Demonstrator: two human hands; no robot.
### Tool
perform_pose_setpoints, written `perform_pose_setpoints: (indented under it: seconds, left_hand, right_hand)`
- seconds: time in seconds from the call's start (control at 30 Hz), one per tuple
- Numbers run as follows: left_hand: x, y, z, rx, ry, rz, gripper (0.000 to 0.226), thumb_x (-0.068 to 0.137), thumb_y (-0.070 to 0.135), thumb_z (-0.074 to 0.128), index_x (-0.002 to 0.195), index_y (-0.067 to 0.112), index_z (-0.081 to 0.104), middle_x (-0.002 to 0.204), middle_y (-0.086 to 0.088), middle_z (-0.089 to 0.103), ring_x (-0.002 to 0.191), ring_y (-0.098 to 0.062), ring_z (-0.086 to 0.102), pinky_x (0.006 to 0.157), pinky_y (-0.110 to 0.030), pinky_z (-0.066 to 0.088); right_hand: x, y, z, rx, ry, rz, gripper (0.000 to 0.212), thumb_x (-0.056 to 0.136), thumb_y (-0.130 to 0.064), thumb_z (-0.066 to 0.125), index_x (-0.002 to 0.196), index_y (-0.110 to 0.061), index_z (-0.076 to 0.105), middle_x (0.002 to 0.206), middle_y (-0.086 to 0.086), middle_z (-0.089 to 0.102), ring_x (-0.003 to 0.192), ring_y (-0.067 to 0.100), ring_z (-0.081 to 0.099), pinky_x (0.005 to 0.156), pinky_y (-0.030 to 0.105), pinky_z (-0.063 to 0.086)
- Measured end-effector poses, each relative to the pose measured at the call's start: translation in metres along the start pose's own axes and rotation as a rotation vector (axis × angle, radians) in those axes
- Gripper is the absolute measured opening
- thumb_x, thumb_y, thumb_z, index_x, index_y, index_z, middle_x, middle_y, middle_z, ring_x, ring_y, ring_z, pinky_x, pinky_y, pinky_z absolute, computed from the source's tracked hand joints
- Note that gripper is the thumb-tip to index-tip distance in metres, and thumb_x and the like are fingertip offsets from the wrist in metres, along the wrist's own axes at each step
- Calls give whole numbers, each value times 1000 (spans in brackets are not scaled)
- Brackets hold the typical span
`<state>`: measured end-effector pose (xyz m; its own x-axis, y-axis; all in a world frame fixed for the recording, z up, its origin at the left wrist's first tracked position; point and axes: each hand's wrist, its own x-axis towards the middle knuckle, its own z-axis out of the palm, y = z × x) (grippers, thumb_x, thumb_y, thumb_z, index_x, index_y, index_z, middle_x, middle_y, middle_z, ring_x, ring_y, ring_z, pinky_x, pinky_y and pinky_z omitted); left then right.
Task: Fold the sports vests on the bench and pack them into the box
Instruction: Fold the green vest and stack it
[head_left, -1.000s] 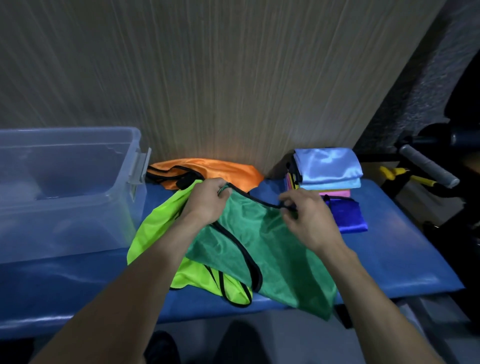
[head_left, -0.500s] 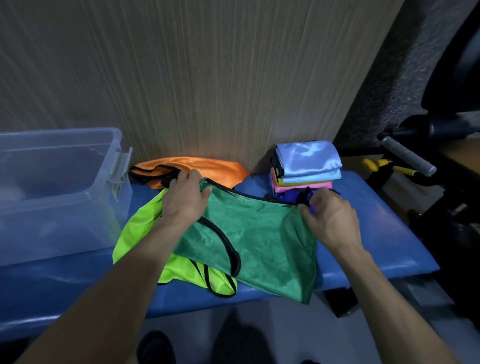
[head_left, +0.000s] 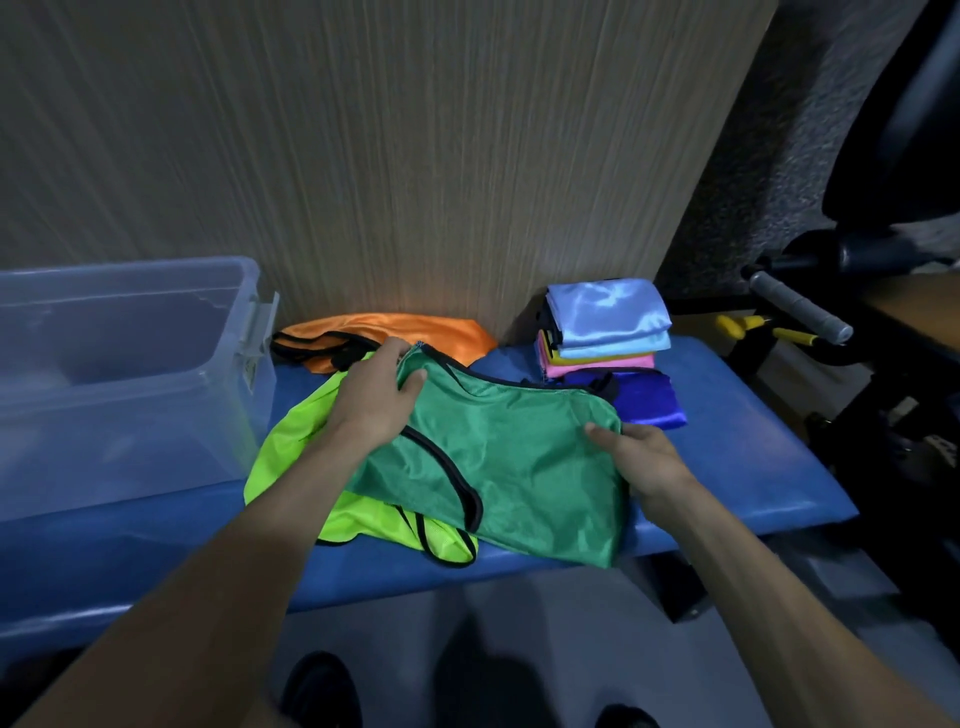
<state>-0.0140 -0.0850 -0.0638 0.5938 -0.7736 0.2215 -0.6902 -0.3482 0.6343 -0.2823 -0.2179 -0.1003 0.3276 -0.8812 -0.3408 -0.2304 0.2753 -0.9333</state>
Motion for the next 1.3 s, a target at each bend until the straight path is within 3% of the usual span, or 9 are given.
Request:
perform_pose_setpoints:
  seconds: [0.17, 0.33, 0.67, 0.8, 0.93, 1.03, 1.1, 1.2, 1.3]
  left_hand:
    - [-8, -24, -24, 30, -43, -86, 28, 99, 33, 63, 116, 11, 59, 106, -8, 66, 104, -33, 61, 76, -37, 41]
    - [-14, -48, -30, 164, -206, -192, 58, 102, 34, 59, 150, 8, 41, 146, -16, 53, 132, -37, 49, 103, -43, 43]
    - [4, -34, -51, -247, -321, -304, 30, 95, 12, 70, 122, 17, 60, 115, -12, 69, 99, -28, 70, 91, -50, 58]
    - [1, -37, -54, 17, -338, -249, 44, 94, 12, 70, 135, 20, 55, 130, -10, 55, 100, -23, 58, 79, -34, 49]
    - [-3, -38, -54, 195, -401, -230, 51, 99, 21, 66, 145, 20, 46, 119, -8, 51, 87, -18, 58, 66, -27, 41]
    - [-5, -40, -56, 89, -411, -273, 58, 98, 22, 66, 150, 17, 41, 135, -14, 53, 112, -27, 56, 86, -32, 44]
    - [-9, -43, -56, 176, -417, -254, 58, 99, 22, 66, 151, 18, 39, 131, -16, 56, 111, -27, 57, 92, -38, 47]
    - [-12, -39, -49, 406, -277, -167, 63, 97, 27, 67, 151, 21, 36, 144, -13, 44, 127, -34, 48, 101, -43, 45]
    - [-23, -5, -28, 349, 3, 193, 49, 96, 26, 66, 142, 20, 49, 135, -5, 44, 126, -28, 41, 105, -45, 43]
  right_hand:
    - [3, 6, 9, -14, -30, -44, 13, 96, -12, 68, 100, -1, 73, 84, 11, 77, 73, 26, 73, 68, 38, 61]
    - [9, 32, 21, -359, -66, -134, 14, 81, -30, 79, 90, -19, 78, 87, -3, 79, 84, 21, 76, 84, 48, 61]
    - [22, 29, 26, -335, -7, -154, 8, 86, -23, 79, 89, -16, 77, 86, -1, 79, 81, 20, 76, 82, 46, 62]
    - [27, 26, 29, -400, 9, -161, 16, 87, -29, 78, 86, -13, 74, 82, 2, 77, 78, 23, 75, 79, 48, 62]
    - [26, 22, 27, -470, -13, -167, 19, 87, -31, 78, 87, -13, 73, 84, 4, 77, 79, 24, 74, 78, 48, 62]
    - [18, 16, 25, -472, -53, -148, 19, 88, -32, 79, 88, -14, 73, 84, 3, 77, 78, 22, 75, 76, 44, 63]
    - [10, 6, 22, -523, -77, -125, 26, 88, -35, 78, 88, -10, 71, 84, 6, 76, 77, 23, 74, 64, 37, 60]
    - [3, -8, 16, -560, -122, -65, 36, 89, -38, 76, 89, -3, 70, 81, 10, 75, 76, 25, 73, 57, 38, 61]
    - [3, -21, 9, -749, -58, -93, 36, 92, -38, 72, 76, -6, 68, 64, 8, 70, 65, 28, 72, 57, 37, 59]
